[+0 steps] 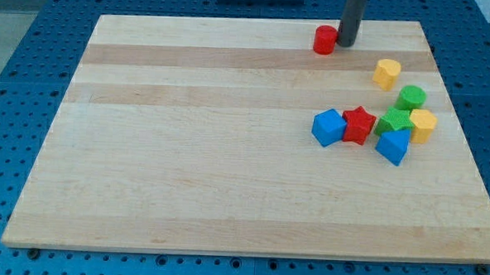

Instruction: Form a triangle with red blocks and blue cube

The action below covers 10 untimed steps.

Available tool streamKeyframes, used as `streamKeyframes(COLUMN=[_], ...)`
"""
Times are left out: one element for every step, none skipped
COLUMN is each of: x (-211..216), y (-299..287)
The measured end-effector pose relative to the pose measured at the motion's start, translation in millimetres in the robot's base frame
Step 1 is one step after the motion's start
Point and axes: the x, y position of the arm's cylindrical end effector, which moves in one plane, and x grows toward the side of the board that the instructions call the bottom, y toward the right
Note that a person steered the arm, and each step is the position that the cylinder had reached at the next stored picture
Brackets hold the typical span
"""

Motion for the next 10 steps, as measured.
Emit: streamKeyframes(x=[-26,-31,-10,62,163,230,231,225,183,141], y=[-4,-43,-51,-40,-12,-7,-10,-23,-37,-45])
